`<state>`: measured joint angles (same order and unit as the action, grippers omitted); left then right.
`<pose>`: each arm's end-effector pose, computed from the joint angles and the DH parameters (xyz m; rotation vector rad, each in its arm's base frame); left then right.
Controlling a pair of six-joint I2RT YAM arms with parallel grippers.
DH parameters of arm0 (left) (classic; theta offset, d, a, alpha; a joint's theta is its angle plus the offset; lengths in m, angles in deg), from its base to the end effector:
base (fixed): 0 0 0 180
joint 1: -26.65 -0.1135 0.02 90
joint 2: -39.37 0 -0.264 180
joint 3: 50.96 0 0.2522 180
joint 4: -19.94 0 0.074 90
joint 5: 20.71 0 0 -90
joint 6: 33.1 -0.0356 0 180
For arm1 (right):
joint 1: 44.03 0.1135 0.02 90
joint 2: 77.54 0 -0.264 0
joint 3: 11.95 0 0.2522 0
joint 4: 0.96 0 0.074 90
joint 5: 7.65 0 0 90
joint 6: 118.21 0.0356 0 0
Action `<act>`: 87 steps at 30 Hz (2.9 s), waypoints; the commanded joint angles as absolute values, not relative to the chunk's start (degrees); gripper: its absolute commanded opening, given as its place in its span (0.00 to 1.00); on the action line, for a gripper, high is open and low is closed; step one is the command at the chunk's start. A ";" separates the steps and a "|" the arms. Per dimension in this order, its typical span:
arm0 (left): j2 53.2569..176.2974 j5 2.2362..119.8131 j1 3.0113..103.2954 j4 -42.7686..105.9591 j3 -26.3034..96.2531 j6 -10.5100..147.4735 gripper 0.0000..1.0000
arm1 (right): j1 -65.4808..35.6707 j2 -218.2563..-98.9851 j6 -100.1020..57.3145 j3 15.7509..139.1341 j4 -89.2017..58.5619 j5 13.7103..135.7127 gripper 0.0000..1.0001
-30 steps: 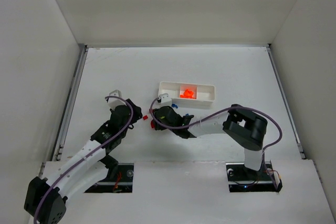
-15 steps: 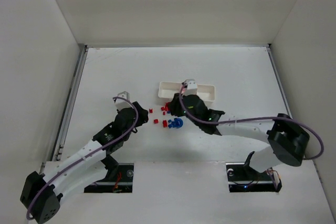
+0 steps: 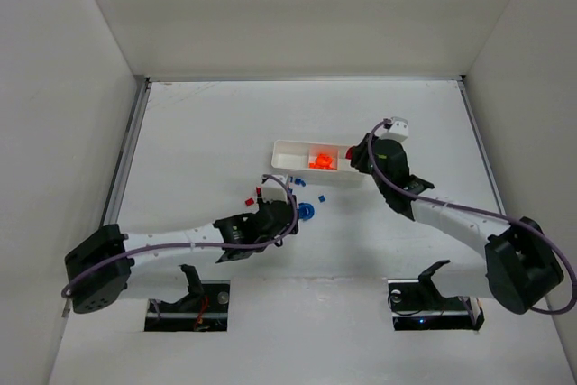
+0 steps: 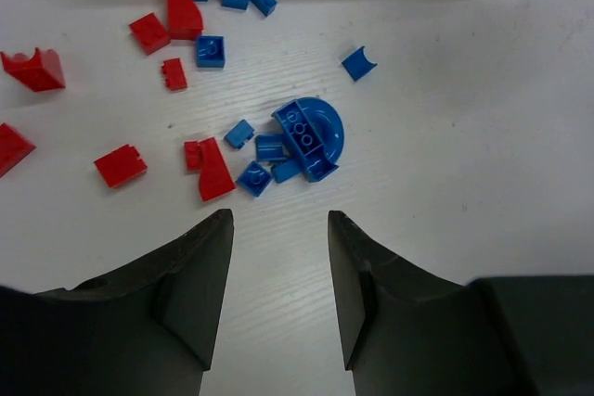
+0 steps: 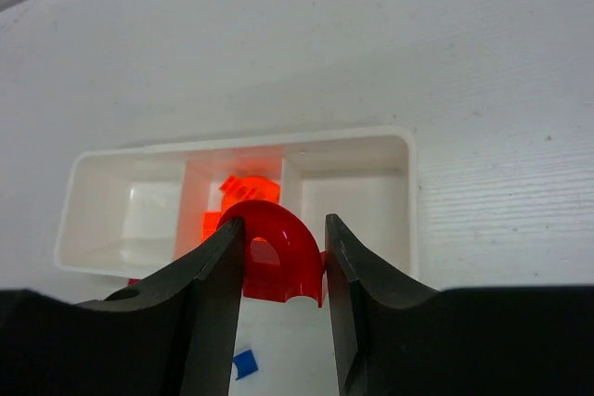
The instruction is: Sort the legos into containers by color
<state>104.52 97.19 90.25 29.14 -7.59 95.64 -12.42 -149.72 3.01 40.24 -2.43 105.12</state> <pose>0.1188 -0.2019 0.2052 0.1618 2.0902 -0.5920 0.2420 0.1327 0.2395 0.2559 1.9135 0.3506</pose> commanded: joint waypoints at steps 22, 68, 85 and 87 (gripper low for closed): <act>126.64 106.64 93.76 25.44 5.52 92.23 0.44 | -14.11 -156.65 -0.09 43.74 -0.66 109.25 0.52; 119.18 101.90 87.97 19.28 5.96 87.49 0.12 | -0.92 -143.81 14.07 21.94 5.49 113.03 0.52; 137.01 94.69 69.41 16.56 20.81 87.22 0.16 | 8.29 -148.72 11.87 25.53 4.79 112.67 0.37; 138.42 94.69 68.80 16.65 21.43 87.31 0.18 | 10.84 -150.65 11.17 27.46 4.79 112.67 0.35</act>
